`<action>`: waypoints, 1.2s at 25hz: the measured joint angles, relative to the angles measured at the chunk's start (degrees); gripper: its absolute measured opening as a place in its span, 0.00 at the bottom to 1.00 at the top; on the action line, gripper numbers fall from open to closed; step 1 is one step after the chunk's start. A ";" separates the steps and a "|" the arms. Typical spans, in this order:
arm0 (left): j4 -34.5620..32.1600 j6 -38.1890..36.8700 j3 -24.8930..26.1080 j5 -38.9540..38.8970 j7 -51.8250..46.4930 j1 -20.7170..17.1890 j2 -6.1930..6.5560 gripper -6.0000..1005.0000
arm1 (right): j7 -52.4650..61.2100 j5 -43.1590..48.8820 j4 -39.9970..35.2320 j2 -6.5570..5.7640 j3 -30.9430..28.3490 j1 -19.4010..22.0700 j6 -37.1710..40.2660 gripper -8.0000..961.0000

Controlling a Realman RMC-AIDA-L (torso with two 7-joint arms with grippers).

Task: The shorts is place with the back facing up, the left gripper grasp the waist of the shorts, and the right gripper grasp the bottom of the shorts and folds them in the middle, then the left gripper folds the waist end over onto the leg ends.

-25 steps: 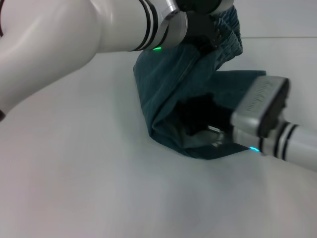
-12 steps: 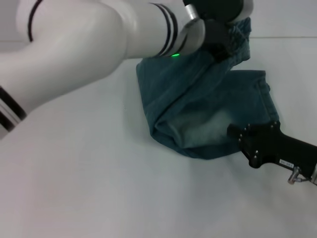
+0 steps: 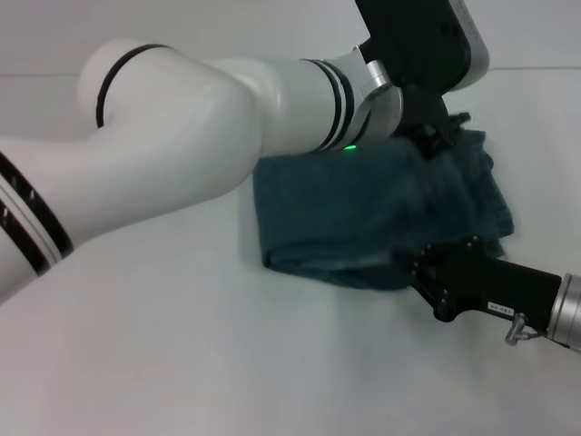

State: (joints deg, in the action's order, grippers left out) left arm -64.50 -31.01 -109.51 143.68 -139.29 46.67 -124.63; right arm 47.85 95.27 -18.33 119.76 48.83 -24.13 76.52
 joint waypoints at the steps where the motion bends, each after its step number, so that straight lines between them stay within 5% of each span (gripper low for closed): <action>1: -0.22 -0.60 0.00 -0.09 0.00 -0.03 0.00 0.26 | 0.18 0.00 -0.09 -0.05 0.02 -0.12 -0.03 0.01; 8: -3.89 -3.90 1.48 -0.15 0.45 -4.06 0.01 0.52 | 0.77 0.00 -0.73 -0.26 0.08 -0.28 0.11 0.02; 13: -13.07 -4.83 3.07 -2.30 6.03 -15.48 0.00 0.65 | 2.98 0.00 -2.88 -0.34 0.51 0.25 1.42 0.02; 18: -16.18 -8.85 8.01 -15.58 20.74 -26.42 0.04 0.75 | 3.84 0.00 -5.30 -0.33 0.75 1.89 5.53 0.02; 25: -4.20 -28.85 29.51 -40.29 45.86 -30.25 0.26 0.93 | 4.06 0.00 -5.45 0.01 0.78 2.99 10.25 0.02; 30: 10.11 -44.01 47.09 -45.33 62.24 -29.94 0.82 0.93 | 2.76 -0.42 -1.13 0.46 0.74 2.60 10.63 0.09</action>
State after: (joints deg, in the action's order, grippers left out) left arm -54.39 -75.02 -62.42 98.35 -77.04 16.73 -123.81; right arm 50.60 94.85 -19.46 120.22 49.57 -21.54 87.15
